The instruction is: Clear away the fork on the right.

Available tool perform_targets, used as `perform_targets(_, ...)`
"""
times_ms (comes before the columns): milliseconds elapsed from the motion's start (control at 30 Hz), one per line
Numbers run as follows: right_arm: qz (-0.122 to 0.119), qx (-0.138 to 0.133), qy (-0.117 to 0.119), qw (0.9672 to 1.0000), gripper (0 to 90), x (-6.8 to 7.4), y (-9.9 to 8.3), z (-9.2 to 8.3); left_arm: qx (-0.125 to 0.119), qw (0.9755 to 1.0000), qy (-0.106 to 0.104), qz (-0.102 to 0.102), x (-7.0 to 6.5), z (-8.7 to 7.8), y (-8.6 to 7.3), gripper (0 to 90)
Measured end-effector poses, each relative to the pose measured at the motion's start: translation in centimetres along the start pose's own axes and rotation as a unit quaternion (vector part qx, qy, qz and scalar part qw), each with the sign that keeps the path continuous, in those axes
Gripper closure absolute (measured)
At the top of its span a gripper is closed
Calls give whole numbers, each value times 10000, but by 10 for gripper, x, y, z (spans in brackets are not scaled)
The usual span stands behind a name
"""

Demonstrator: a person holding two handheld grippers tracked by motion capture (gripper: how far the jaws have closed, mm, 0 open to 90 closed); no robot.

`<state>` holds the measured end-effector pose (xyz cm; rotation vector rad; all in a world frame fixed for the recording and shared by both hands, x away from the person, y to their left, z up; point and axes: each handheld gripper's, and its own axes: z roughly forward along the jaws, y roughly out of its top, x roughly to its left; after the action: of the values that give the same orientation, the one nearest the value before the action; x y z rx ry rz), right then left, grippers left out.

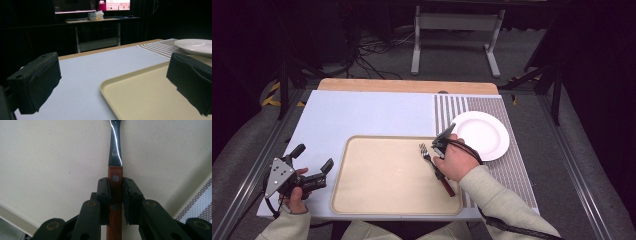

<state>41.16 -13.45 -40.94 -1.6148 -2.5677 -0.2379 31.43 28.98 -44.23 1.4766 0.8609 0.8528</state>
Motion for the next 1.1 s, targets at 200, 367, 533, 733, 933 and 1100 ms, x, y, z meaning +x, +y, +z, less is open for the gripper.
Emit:
perform_targets(200,-195,-235,0,9995,574,-1,0,-1,-2,10000,0,0,0,0,0,0)
perform_targets(367,-457,-521,5,9976,422,0,1,-5,-1,10000,1,1,0,0,0,0)
perform_targets(533,-881,-918,55,9919,214,2,4,-8,0,10000,4,-4,0,0,0,0)
perform_targets(733,-1634,-1523,154,9746,111,6,10,-16,-3,10000,3,-3,0,0,0,0)
perform_targets(933,-2316,-2168,377,9476,145,13,17,-27,-5,10000,6,-5,0,0,0,0)
perform_targets(1100,-2748,-2512,601,9262,191,20,23,-34,-8,10000,7,-2,0,0,0,0)
